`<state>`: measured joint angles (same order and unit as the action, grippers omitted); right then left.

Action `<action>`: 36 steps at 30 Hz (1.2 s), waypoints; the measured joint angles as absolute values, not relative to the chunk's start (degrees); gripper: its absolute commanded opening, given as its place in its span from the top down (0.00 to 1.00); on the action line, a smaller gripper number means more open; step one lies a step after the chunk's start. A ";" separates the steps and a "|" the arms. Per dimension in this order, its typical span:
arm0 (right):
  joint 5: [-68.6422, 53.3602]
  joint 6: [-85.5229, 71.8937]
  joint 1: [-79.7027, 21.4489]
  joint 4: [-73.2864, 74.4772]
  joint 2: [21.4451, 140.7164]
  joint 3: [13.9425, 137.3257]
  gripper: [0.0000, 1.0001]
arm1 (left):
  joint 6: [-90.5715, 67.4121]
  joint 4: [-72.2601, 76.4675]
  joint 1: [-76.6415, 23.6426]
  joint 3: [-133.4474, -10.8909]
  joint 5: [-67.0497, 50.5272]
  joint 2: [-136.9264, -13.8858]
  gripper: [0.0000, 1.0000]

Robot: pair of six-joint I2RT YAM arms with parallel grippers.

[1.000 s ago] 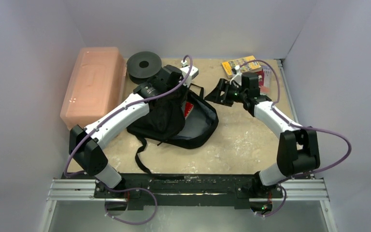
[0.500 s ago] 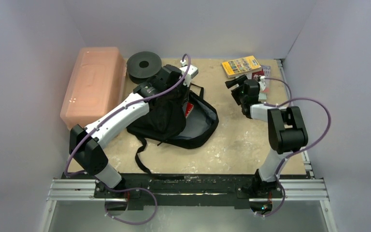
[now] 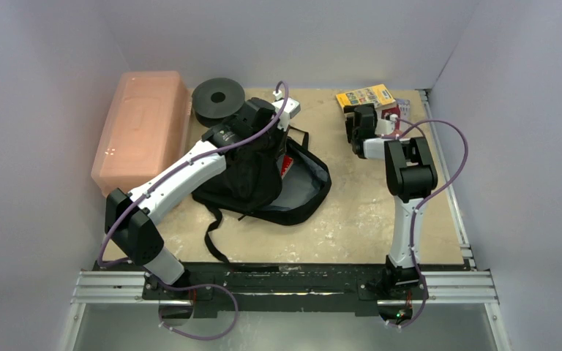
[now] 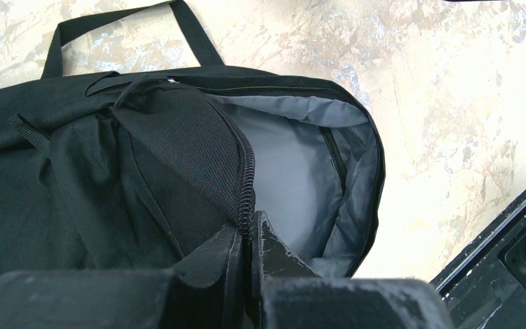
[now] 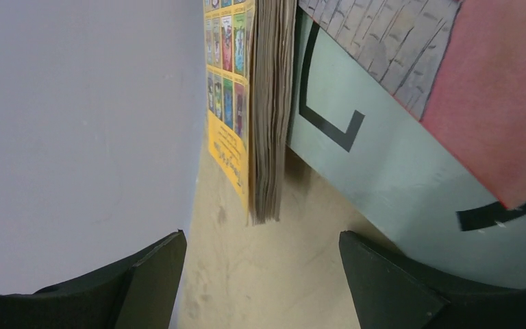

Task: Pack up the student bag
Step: Pick up the book from the center of the board.

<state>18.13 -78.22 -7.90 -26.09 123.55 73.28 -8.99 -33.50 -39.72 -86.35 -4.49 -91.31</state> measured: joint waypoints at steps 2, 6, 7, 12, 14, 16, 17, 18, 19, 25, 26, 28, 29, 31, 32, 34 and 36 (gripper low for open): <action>19.84 -81.28 -8.38 -25.45 125.80 75.42 0.14 | -9.02 -33.50 -39.72 -86.35 -4.51 -91.31 1.00; 22.94 -84.49 -9.13 -23.55 129.14 80.88 0.24 | -9.02 -33.50 -39.72 -86.35 -4.54 -91.31 1.00; 23.75 -85.25 -9.32 -23.27 129.84 81.67 0.26 | -9.02 -33.50 -39.72 -86.35 -4.54 -91.31 1.00; 26.59 -88.58 -9.50 -23.81 131.87 83.09 0.35 | -9.08 -33.50 -39.70 -86.35 -4.91 -91.31 1.00; 27.18 -89.45 -9.47 -24.67 132.99 83.99 0.35 | -9.28 -33.47 -39.70 -86.35 -5.02 -91.31 1.00; 27.53 -89.82 -9.50 -24.88 134.15 85.49 0.42 | -9.43 -33.47 -39.68 -86.35 -5.19 -91.31 1.00; 27.55 -89.93 -9.50 -24.93 134.72 86.19 0.49 | -9.45 -33.47 -39.66 -86.35 -5.32 -91.31 1.00; 27.51 -90.04 -9.50 -24.91 135.28 86.80 0.56 | -9.45 -33.50 -39.64 -86.32 -5.39 -91.31 1.00; 27.49 -90.08 -9.52 -25.08 135.85 87.24 0.62 | -9.45 -33.47 -39.59 -86.32 -5.50 -91.31 1.00; 26.28 -86.54 -9.13 -28.08 138.52 88.07 0.97 | -9.50 -33.45 -39.07 -86.32 -5.89 -91.31 1.00; 25.91 -84.20 -9.02 -28.18 138.63 88.31 1.00 | -9.50 -33.43 -39.00 -86.32 -5.93 -91.31 1.00; 25.61 -79.20 -8.95 -28.21 137.99 88.51 1.00 | -9.47 -33.41 -39.00 -86.32 -5.96 -91.31 1.00; 25.52 -75.68 -8.95 -27.75 137.12 88.40 1.00 | -9.50 -33.41 -39.00 -86.32 -6.00 -91.31 1.00; 25.34 -69.69 -8.95 -27.03 134.41 87.13 1.00 | -9.50 -33.36 -39.00 -86.32 -6.07 -91.31 1.00; 24.93 -66.22 -8.95 -26.13 132.09 85.78 1.00 | -9.50 -33.34 -38.98 -86.32 -6.07 -91.31 1.00; 23.83 -59.90 -8.95 -23.53 126.87 83.83 1.00 | -9.52 -33.28 -38.96 -86.32 -6.17 -91.31 1.00; 22.20 -53.08 -8.99 -19.46 120.62 83.20 1.00 | -9.52 -33.26 -38.96 -86.32 -6.20 -91.31 1.00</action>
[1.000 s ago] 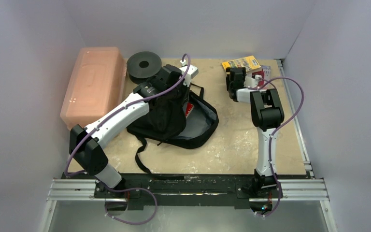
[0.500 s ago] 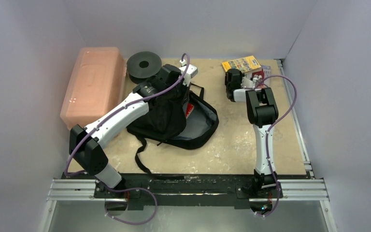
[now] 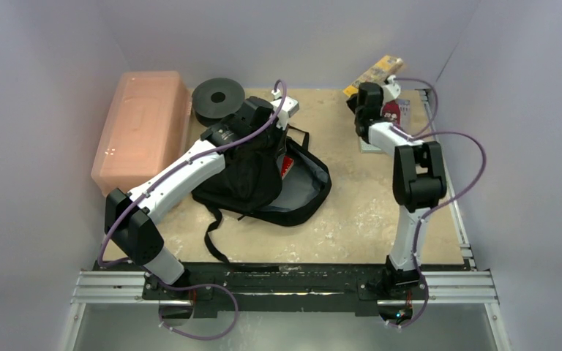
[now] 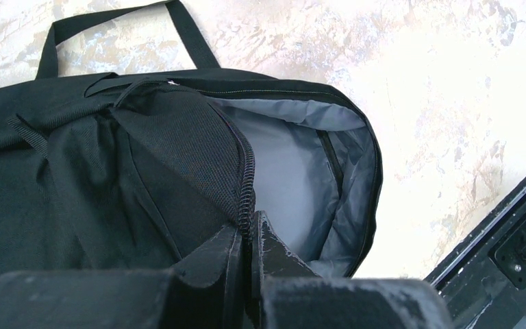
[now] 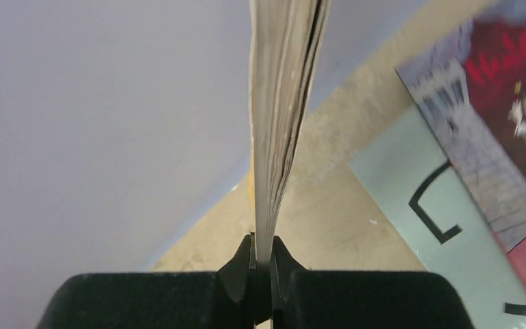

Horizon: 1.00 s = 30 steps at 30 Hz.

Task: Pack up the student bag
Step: Pick up the book from the center of the board.

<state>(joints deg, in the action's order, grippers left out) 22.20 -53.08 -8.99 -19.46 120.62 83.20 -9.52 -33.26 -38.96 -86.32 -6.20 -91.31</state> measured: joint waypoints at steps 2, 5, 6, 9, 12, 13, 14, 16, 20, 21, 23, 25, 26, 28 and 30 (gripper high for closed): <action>20.12 -47.09 -9.13 -14.46 115.18 83.72 1.00 | -9.58 -33.23 -38.96 -86.32 -6.22 -91.33 1.00; 17.69 -38.26 -10.04 -0.93 109.16 88.86 1.00 | -9.89 -33.21 -38.96 -86.32 -6.22 -91.31 1.00; 17.26 -35.29 -10.85 3.97 107.48 90.35 1.00 | -9.89 -33.21 -38.96 -86.32 -6.20 -91.33 1.00; 20.23 -28.91 -15.22 16.14 103.37 90.89 1.00 | -9.91 -33.21 -38.96 -86.32 -6.13 -91.33 1.00; 22.39 -24.34 -22.15 28.82 99.85 88.92 1.00 | -9.93 -33.21 -38.96 -86.32 -5.76 -91.33 1.00; 21.87 -23.18 -24.18 32.08 98.39 87.24 1.00 | -9.93 -33.21 -38.96 -86.32 -5.67 -91.33 1.00; 21.10 -22.55 -25.39 34.35 96.86 85.58 1.00 | -9.96 -33.19 -38.96 -86.32 -5.52 -91.33 1.00; 19.29 -21.43 -26.61 38.89 91.66 80.42 1.00 | -10.00 -33.08 -38.96 -86.28 -5.21 -91.33 1.00; 14.59 -20.25 -24.77 42.48 77.76 72.16 1.00 | -10.52 -32.32 -38.96 -85.38 -4.64 -91.39 1.00; 13.23 -20.01 -24.25 42.76 73.73 70.89 1.00 | -10.57 -32.32 -38.96 -85.36 -4.49 -91.46 1.00; 11.38 -19.75 -23.81 43.20 67.81 70.35 1.00 | -10.81 -32.21 -38.96 -85.36 -4.27 -91.50 1.00; 9.08 -19.33 -23.99 43.00 62.35 70.50 1.00 | -10.94 -32.16 -38.96 -85.36 -4.16 -91.50 1.00; 8.08 -19.14 -24.05 43.18 60.88 70.65 1.00 | -10.94 -32.18 -38.96 -85.36 -4.05 -91.50 1.00; 3.46 -18.72 -24.05 44.07 58.78 71.37 1.00 | -10.92 -32.16 -38.96 -85.36 -3.97 -91.50 1.00; -1.58 -18.28 -24.03 45.84 59.05 72.07 1.00 | -10.87 -32.16 -38.96 -85.36 -3.92 -91.50 1.00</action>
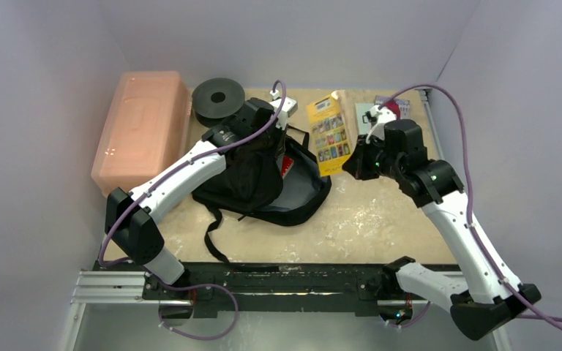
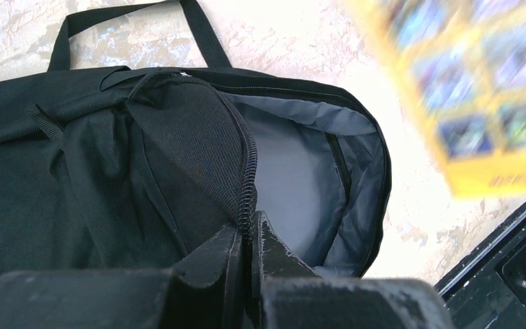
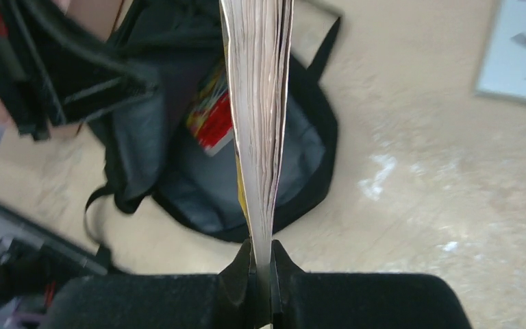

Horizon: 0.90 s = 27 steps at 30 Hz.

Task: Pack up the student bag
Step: Pick up the book from the center of the board, then place the book in the student bag.

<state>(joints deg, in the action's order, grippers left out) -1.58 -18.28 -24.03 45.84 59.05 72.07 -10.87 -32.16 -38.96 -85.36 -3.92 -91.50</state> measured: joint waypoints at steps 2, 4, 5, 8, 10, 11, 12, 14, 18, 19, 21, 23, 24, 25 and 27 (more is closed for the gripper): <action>-9.04 -17.19 -23.99 48.23 61.12 72.25 1.00 | -10.74 -32.12 -38.96 -85.36 -3.84 -91.50 1.00; -15.16 -16.53 -24.01 49.60 63.26 71.42 1.00 | -10.70 -31.73 -38.96 -85.12 -3.81 -91.50 1.00; -18.04 -16.38 -24.14 49.69 64.58 70.19 1.00 | -10.59 -31.31 -38.96 -84.84 -3.75 -91.50 1.00; -23.94 -16.36 -24.14 51.79 66.85 65.93 1.00 | -10.26 -30.87 -38.98 -84.03 -3.05 -91.50 1.00; -26.48 -16.36 -24.10 53.67 67.16 64.16 1.00 | -10.02 -30.74 -38.98 -83.85 -2.48 -91.50 1.00; -27.18 -16.34 -24.10 54.17 67.20 63.61 1.00 | -9.93 -30.68 -38.98 -83.81 -2.24 -91.48 1.00; -28.08 -16.23 -24.10 54.81 67.24 63.13 1.00 | -9.93 -30.61 -39.03 -83.77 -2.02 -91.48 1.00; -28.75 -15.94 -24.34 55.61 67.51 62.43 1.00 | -9.91 -30.59 -39.03 -83.74 -1.65 -91.48 1.00; -31.53 -15.75 -24.47 54.89 69.14 61.47 1.00 | -9.91 -30.48 -39.03 -83.74 -1.72 -91.48 1.00; -32.01 -15.68 -24.53 54.39 70.11 61.47 1.00 | -9.93 -30.46 -39.03 -83.74 -1.91 -91.48 1.00; -32.53 -14.63 -24.77 54.00 74.35 62.78 1.00 | -9.93 -30.44 -39.03 -83.74 -2.26 -91.48 1.00; -33.06 -13.39 -25.12 53.08 80.64 65.45 1.00 | -9.91 -30.41 -39.05 -83.74 -2.31 -91.46 1.00; -33.67 -12.69 -25.19 52.01 84.09 66.85 1.00 | -9.89 -30.44 -39.09 -83.72 -2.28 -91.42 1.00; -34.26 -11.92 -25.23 51.24 87.64 68.47 1.00 | -9.89 -30.44 -39.16 -83.70 -2.28 -91.37 1.00; -35.31 -9.85 -25.23 51.37 95.42 73.38 0.97 | -9.87 -30.44 -39.27 -83.66 -2.24 -91.15 1.00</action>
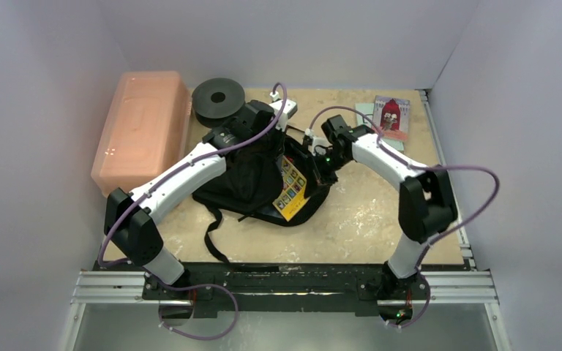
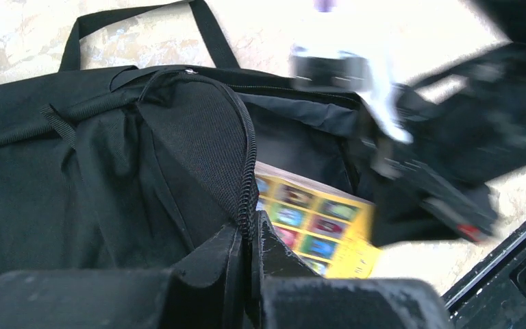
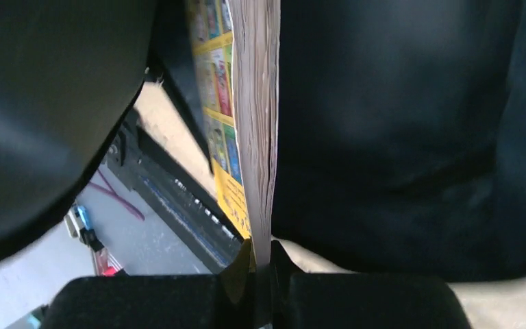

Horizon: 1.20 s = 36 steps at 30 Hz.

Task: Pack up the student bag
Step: Place the book in the student bag.

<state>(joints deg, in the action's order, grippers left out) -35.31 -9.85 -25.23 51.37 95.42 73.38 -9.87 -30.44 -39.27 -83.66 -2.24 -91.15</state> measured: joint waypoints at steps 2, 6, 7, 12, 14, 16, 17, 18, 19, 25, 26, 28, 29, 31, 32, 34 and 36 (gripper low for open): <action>-35.59 -8.60 -25.23 50.96 102.06 78.13 0.87 | -9.87 -30.44 -39.38 -83.64 -2.20 -90.94 1.00; -33.63 -8.73 -25.23 47.97 109.67 84.03 0.66 | -9.87 -30.35 -39.57 -83.64 -2.15 -90.61 1.00; -32.69 -9.54 -25.21 46.22 110.15 84.18 0.62 | -9.87 -30.35 -39.59 -83.64 -2.13 -90.54 1.00; -29.36 -17.72 -24.95 31.62 105.97 76.23 0.43 | -9.87 -30.35 -39.70 -83.61 -2.07 -90.50 1.00; -28.58 -23.53 -24.77 22.28 102.21 68.71 0.41 | -9.87 -30.35 -39.72 -83.61 -2.09 -90.50 1.00; -27.49 -28.77 -24.73 15.05 99.90 62.85 0.36 | -9.89 -30.35 -39.75 -83.61 -2.13 -90.50 1.00; -26.81 -31.44 -24.73 11.57 99.20 60.34 0.34 | -9.89 -30.35 -39.77 -83.61 -2.15 -90.50 1.00; -25.67 -33.76 -24.73 8.75 98.78 58.39 0.30 | -9.89 -30.37 -39.77 -83.61 -2.15 -90.50 1.00; -24.29 -35.62 -24.73 6.98 98.37 57.04 0.28 | -9.89 -30.39 -39.79 -83.61 -2.17 -90.50 1.00; -15.42 -41.25 -25.12 7.57 93.25 55.66 0.24 | -9.87 -30.44 -39.83 -83.59 -2.28 -90.50 1.00; -14.41 -42.04 -25.10 7.53 91.79 54.98 0.24 | -9.89 -30.41 -39.83 -83.59 -2.33 -90.50 1.00; -13.58 -43.29 -25.10 7.05 89.03 52.88 0.26 | -9.87 -30.39 -39.83 -83.59 -2.39 -90.50 1.00; -13.19 -44.01 -25.10 6.83 88.12 51.88 0.28 | -9.87 -30.41 -39.83 -83.59 -2.50 -90.50 1.00; -13.02 -45.12 -25.10 6.04 87.72 50.57 0.31 | -9.89 -30.39 -39.83 -83.59 -2.59 -90.50 1.00; -13.04 -45.63 -25.15 5.30 88.12 50.02 0.35 | -9.89 -30.41 -39.83 -83.59 -2.66 -90.50 1.00; -13.06 -46.30 -25.39 4.16 89.47 49.41 0.44 | -9.89 -30.41 -39.83 -83.59 -2.81 -90.50 1.00; -13.06 -46.46 -25.69 2.61 91.57 49.36 0.60 | -9.89 -30.37 -39.83 -83.59 -3.03 -90.50 1.00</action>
